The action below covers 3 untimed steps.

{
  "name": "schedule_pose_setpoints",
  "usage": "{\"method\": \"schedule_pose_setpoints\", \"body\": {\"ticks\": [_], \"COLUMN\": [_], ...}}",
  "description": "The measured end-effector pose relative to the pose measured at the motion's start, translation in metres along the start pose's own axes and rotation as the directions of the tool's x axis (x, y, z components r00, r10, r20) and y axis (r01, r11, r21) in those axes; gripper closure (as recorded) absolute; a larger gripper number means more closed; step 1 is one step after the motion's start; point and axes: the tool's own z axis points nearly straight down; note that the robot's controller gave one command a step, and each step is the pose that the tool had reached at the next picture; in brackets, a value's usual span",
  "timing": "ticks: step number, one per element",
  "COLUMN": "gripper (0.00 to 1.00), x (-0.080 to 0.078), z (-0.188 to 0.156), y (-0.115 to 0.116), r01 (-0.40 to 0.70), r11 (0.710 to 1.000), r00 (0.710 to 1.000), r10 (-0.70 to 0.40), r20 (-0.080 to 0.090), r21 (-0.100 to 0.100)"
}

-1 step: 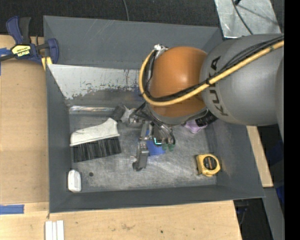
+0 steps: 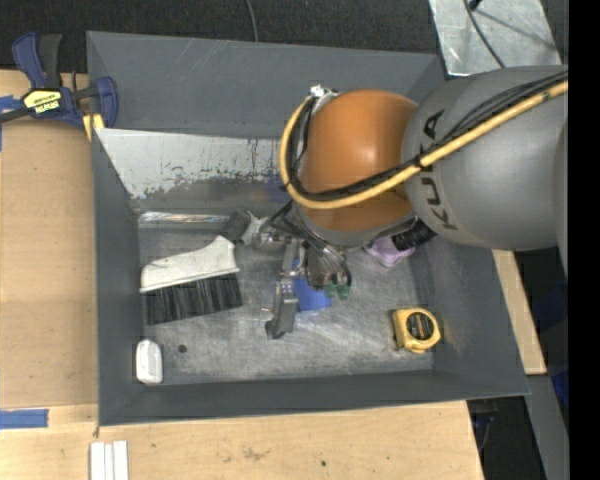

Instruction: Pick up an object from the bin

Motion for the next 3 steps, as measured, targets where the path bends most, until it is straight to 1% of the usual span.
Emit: {"method": "schedule_pose_setpoints", "body": {"ticks": [1, 2, 3], "gripper": [0.0, 0.0, 0.0], "x": [-0.024, -0.025, -0.057], "z": [0.057, 0.077, 0.071], "y": [0.05, 0.074, 0.084], "r01": [0.048, 0.111, 0.002], "r11": [0.999, 0.994, 1.0], "r00": [0.999, 0.994, 1.0], "r10": [-0.048, -0.111, -0.002], "r20": [0.008, -0.005, 0.002], "r21": [-0.001, 0.0, -0.001]}}
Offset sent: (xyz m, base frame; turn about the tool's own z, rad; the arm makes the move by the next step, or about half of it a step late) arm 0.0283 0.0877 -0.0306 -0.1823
